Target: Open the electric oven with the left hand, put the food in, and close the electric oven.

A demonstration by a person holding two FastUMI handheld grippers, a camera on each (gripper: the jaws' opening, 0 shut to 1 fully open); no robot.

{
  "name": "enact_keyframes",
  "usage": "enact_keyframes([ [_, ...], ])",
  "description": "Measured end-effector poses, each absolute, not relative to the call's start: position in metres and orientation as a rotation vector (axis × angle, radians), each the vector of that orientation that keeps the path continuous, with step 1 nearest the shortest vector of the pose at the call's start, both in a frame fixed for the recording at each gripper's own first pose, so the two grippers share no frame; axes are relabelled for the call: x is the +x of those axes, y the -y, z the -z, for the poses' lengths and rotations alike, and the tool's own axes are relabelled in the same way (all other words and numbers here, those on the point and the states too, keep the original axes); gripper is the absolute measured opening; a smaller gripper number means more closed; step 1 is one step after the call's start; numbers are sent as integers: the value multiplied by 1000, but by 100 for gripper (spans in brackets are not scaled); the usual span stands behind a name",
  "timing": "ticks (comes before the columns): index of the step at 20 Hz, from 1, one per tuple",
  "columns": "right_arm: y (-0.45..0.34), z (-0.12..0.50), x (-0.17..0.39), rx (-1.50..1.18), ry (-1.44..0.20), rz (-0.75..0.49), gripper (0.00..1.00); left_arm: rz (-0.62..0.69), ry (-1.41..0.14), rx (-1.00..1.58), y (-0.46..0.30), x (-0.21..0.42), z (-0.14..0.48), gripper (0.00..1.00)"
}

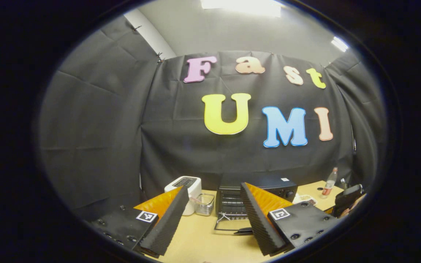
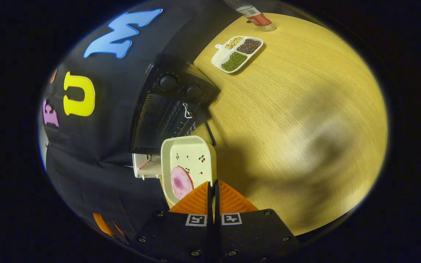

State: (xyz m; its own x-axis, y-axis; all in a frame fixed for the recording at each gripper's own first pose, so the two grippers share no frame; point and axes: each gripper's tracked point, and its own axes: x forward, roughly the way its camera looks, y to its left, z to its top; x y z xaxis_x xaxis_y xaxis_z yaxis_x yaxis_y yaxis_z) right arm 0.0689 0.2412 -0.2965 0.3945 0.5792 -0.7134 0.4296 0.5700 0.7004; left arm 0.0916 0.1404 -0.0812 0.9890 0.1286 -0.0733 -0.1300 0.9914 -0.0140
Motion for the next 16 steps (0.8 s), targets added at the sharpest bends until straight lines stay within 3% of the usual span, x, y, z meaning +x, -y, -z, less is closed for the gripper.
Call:
enact_keyframes([
  [12, -324, 303, 150, 1284, -1074, 83, 0, -164, -123, -7, -196, 115, 106, 100],
  [14, -334, 306, 163, 1327, -1048, 124, 0, -160, -129, 3, -199, 119, 109, 95],
  [16, -339, 313, 179, 1336, -1005, 174, 1, -155, -143, 7, -199, 127, 114, 100],
])
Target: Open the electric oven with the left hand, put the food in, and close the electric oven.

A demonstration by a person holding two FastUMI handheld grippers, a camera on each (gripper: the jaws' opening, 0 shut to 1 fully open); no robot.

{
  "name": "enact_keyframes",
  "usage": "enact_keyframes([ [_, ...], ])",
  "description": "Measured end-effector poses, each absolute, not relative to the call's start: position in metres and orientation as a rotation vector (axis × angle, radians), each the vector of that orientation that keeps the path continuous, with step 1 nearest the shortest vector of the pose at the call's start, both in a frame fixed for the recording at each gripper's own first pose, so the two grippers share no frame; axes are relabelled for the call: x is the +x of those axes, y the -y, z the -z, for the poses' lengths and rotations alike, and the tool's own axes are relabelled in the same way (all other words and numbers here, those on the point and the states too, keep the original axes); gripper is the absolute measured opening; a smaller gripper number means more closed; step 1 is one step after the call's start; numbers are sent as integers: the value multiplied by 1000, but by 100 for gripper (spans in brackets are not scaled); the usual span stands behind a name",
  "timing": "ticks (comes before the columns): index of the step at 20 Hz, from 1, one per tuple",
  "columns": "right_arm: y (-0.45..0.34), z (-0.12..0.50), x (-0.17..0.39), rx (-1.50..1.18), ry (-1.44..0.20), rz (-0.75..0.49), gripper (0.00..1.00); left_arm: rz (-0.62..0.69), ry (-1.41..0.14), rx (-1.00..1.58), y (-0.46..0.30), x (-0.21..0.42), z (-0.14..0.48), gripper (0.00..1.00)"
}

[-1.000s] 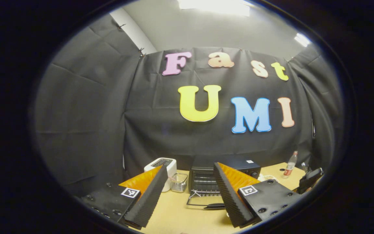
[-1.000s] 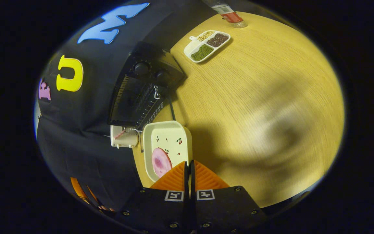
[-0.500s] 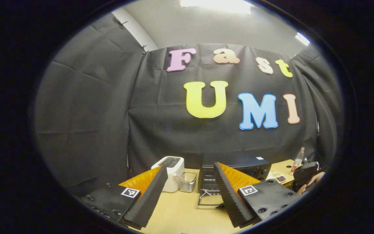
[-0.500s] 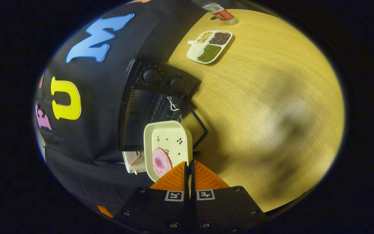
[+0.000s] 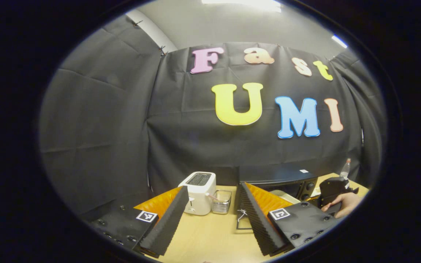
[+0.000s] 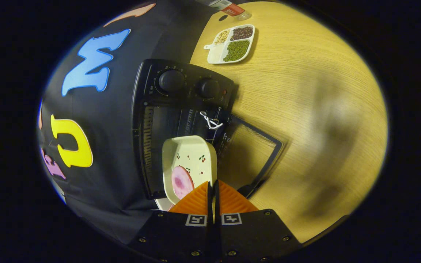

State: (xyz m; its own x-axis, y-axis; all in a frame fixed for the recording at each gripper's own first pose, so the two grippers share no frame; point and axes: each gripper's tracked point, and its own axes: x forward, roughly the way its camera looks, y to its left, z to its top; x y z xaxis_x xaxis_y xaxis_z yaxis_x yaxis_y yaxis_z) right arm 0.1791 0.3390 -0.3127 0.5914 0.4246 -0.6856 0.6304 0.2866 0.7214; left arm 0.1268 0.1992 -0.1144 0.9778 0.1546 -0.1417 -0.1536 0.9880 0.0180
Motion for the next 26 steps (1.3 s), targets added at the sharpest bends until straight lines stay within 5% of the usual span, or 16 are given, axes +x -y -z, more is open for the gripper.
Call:
enact_keyframes([
  [2, -338, 319, 196, 1343, -956, 236, 0, -149, -160, 1, -198, 131, 121, 91],
  [5, -345, 321, 220, 1404, -885, 294, 0, -151, -167, 19, -202, 137, 124, 91],
  [7, -353, 326, 233, 1428, -877, 316, 1, -160, -178, 31, -207, 140, 126, 100],
  [9, -359, 328, 243, 1449, -862, 332, 2, -172, -184, 35, -213, 141, 129, 91],
  [13, -365, 337, 255, 1451, -846, 353, 2, -196, -195, 47, -224, 138, 132, 100],
  [15, -366, 338, 260, 1449, -838, 347, 2, -204, -194, 49, -226, 137, 131, 91],
  [17, -368, 334, 262, 1448, -820, 313, 2, -208, -196, 52, -225, 138, 130, 100],
  [20, -368, 319, 265, 1474, -792, 234, 10, -208, -186, 56, -224, 134, 126, 91],
  [21, -374, 312, 264, 1486, -781, 200, 30, -209, -182, 56, -222, 132, 125, 91],
  [22, -374, 306, 263, 1485, -778, 167, 35, -209, -180, 56, -221, 131, 123, 95],
  [25, -372, 295, 249, 1449, -803, 95, 92, -203, -170, 46, -212, 127, 119, 91],
  [26, -370, 293, 243, 1428, -815, 74, 92, -199, -165, 47, -209, 125, 116, 91],
])
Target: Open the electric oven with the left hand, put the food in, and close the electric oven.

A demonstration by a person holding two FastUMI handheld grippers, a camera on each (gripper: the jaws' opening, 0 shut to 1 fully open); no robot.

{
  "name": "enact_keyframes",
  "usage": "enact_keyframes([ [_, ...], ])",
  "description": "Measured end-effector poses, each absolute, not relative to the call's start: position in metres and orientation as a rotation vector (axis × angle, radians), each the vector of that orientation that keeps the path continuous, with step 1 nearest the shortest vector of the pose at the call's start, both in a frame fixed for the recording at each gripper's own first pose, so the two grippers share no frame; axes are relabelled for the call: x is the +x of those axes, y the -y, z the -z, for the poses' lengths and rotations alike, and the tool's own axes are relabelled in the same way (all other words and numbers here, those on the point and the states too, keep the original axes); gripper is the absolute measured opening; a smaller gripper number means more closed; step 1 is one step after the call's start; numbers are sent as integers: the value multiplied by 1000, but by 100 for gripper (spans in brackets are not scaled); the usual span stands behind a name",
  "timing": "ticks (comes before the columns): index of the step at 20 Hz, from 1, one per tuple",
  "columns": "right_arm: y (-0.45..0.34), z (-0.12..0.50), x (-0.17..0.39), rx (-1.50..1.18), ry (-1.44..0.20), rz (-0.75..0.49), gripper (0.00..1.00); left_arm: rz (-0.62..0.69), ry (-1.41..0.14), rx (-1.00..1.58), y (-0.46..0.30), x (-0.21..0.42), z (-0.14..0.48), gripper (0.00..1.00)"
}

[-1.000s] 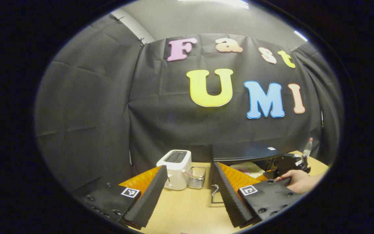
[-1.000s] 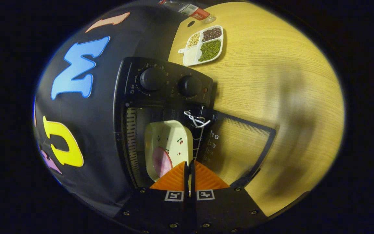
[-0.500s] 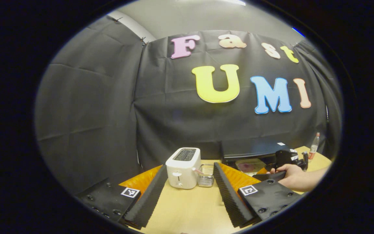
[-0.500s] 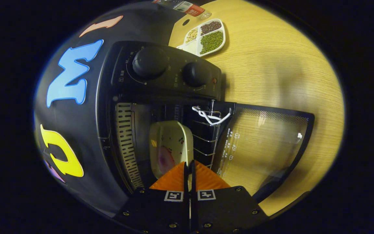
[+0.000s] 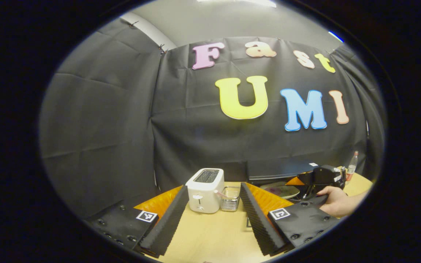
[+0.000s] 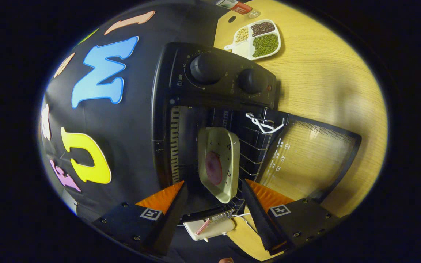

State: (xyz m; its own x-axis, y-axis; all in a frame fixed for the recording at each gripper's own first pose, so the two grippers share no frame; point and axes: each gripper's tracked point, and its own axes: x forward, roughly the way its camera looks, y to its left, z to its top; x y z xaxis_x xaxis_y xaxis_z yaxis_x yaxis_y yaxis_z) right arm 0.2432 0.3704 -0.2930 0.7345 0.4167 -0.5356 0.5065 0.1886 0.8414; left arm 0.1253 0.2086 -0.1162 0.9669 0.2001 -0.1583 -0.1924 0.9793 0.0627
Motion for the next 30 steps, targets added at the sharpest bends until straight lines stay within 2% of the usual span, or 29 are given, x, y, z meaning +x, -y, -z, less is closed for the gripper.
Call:
enact_keyframes([
  [2, -368, 284, 229, 1392, -838, 20, 92, -190, -157, 46, -199, 124, 113, 91],
  [5, -361, 244, 217, 1321, -766, -154, 93, -165, -149, 39, -183, 118, 110, 96],
  [8, -341, 218, 194, 1099, -707, -294, 93, -136, -155, 33, -163, 112, 113, 90],
  [9, -335, 213, 188, 1034, -691, -318, 97, -122, -156, 27, -155, 112, 114, 90],
  [11, -311, 197, 176, 896, -632, -349, 97, -94, -162, 20, -138, 109, 120, 100],
  [12, -298, 190, 171, 836, -606, -358, 97, -80, -165, 17, -130, 109, 124, 90],
  [16, -256, 171, 141, 570, -509, -386, 97, -25, -196, -6, -102, 109, 137, 100],
  [20, -217, 142, 121, 334, -371, -395, 97, 26, -242, -6, -78, 111, 163, 100],
  [21, -205, 136, 117, 294, -340, -391, 98, 38, -259, -6, -71, 111, 174, 95],
  [23, -186, 125, 109, 227, -289, -366, 97, 64, -300, -8, -58, 112, 194, 100],
  [24, -177, 121, 105, 203, -270, -356, 97, 77, -321, -9, -52, 113, 204, 96],
  [26, -157, 116, 96, 164, -243, -328, 97, 103, -363, -11, -39, 114, 225, 96],
  [27, -148, 113, 92, 150, -231, -311, 97, 116, -385, -12, -34, 115, 236, 91],
  [29, -129, 109, 85, 115, -205, -276, 97, 140, -439, -13, -21, 119, 260, 91],
  [30, -123, 107, 80, 95, -189, -273, 98, 151, -464, -18, -16, 120, 270, 100],
])
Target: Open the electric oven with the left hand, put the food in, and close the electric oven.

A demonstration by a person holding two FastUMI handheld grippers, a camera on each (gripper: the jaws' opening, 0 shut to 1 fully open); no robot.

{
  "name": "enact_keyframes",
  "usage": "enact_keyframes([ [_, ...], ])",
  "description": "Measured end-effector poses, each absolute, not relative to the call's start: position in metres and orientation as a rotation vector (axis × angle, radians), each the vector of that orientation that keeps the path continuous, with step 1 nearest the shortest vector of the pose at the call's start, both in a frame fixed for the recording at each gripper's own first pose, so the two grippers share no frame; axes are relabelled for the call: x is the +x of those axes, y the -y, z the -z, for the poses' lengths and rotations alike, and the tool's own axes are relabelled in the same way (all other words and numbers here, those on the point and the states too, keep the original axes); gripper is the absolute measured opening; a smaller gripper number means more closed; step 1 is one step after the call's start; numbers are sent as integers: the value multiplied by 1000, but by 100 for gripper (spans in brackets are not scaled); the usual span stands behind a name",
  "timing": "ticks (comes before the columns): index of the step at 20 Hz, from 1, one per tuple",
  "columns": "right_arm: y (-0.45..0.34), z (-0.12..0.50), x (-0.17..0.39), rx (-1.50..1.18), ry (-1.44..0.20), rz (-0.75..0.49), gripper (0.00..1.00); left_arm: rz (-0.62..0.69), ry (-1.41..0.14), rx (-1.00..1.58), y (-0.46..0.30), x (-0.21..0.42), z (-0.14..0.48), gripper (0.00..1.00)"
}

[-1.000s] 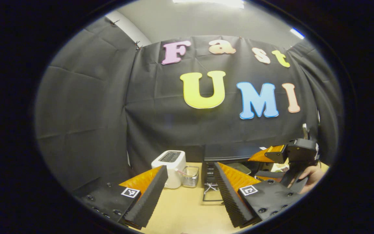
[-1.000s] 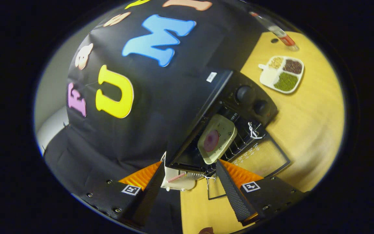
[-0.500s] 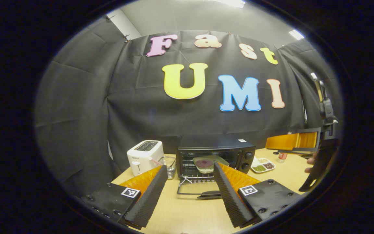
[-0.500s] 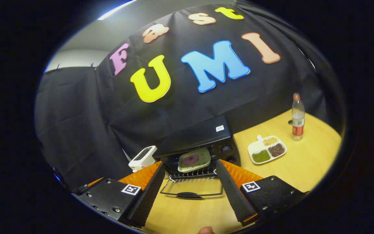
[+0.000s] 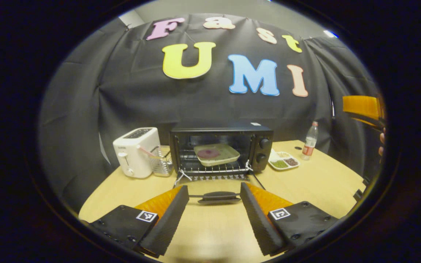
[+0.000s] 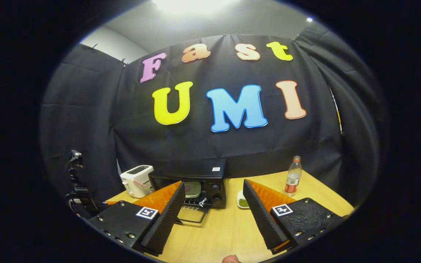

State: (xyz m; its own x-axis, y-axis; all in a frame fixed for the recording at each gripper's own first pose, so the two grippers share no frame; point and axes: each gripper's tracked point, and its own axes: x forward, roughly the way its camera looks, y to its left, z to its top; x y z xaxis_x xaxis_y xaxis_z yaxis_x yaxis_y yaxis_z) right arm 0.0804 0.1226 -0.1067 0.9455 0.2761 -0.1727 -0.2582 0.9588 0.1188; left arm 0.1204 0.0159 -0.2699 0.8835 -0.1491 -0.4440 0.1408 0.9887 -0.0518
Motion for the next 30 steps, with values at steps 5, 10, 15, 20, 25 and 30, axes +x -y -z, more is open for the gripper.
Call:
enact_keyframes([
  [5, -84, 105, 76, 20, -178, -192, 98, 177, -605, -37, -2, 131, 324, 96],
  [10, -58, 111, 76, -21, -203, -90, 98, 183, -743, -38, -1, 149, 376, 96],
  [15, -37, 119, 82, -36, -232, 4, 98, 201, -807, 0, 0, 170, 408, 100],
  [20, -30, 124, 86, -70, -250, 48, 98, 183, -847, 7, -2, 173, 424, 96],
  [25, -45, 125, 92, -84, -258, 23, 98, 164, -813, -11, -3, 176, 419, 100],
  [30, -67, 123, 98, -106, -248, -30, 98, 165, -750, -66, -4, 184, 387, 96],
])
